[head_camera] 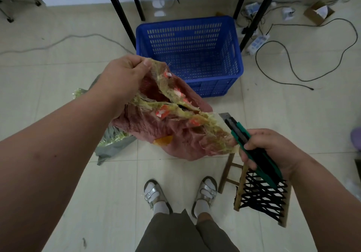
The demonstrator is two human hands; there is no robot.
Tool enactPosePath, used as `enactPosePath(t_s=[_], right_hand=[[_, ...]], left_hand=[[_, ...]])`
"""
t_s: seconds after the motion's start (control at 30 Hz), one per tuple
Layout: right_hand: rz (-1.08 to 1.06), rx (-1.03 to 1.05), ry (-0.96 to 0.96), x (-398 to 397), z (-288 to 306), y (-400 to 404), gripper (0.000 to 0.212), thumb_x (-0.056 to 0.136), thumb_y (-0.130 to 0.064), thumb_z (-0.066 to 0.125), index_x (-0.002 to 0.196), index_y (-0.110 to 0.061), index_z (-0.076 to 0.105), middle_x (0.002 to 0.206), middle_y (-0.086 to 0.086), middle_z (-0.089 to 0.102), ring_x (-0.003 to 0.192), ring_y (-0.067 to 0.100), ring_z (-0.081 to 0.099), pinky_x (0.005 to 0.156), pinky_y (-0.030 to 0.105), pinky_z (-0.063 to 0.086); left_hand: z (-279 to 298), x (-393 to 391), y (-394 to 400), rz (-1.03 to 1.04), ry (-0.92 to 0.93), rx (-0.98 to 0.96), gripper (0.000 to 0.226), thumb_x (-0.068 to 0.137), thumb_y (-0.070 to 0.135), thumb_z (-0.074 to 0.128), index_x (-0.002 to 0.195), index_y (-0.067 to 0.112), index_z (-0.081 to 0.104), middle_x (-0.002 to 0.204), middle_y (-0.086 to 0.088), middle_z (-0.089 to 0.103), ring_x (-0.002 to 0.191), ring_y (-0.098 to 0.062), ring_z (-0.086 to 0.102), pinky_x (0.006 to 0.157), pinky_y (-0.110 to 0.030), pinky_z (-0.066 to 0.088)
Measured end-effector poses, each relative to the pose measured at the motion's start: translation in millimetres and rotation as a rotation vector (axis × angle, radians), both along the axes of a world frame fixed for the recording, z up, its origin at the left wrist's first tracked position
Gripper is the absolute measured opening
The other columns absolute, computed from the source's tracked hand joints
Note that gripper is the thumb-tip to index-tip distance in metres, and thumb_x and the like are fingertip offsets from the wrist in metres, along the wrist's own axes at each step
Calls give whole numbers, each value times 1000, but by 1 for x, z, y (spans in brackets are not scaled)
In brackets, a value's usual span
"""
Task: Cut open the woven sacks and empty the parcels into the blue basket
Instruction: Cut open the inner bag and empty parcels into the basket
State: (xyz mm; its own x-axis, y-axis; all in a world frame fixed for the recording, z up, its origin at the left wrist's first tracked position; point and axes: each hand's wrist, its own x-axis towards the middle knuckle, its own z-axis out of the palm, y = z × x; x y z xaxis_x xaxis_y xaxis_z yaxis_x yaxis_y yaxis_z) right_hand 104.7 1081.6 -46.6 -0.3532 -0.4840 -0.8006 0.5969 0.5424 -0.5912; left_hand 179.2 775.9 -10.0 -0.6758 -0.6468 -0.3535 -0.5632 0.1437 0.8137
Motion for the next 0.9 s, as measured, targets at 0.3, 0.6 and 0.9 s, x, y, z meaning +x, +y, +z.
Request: enactPosePath(t_s=[0.3, 0.6, 0.9], right_hand=[[117, 198, 267, -18, 22, 14, 20, 67, -14, 69, 84, -3, 70, 60, 11, 61, 49, 20, 53, 60, 34, 44], [144, -52, 28, 21, -18, -87, 25, 79, -4, 70, 95, -15, 53, 75, 8, 58, 48, 18, 54, 47, 26, 46], [-5, -314, -213, 38, 5, -77, 27, 75, 5, 73, 95, -9, 62, 68, 1, 64, 46, 9, 54, 40, 18, 44]], left_hand=[[11, 7, -3, 8, 3, 20, 21, 98, 32, 54, 89, 25, 72, 71, 8, 72, 58, -2, 67, 54, -19, 52], [22, 1, 15, -69, 76, 213, 21, 97, 29, 56, 85, 22, 73, 80, -5, 75, 75, -22, 72, 76, -41, 59], [19, 8, 4, -76, -70, -139, 43, 95, 48, 50, 82, 12, 68, 75, -11, 70, 77, -30, 68, 77, -42, 56]])
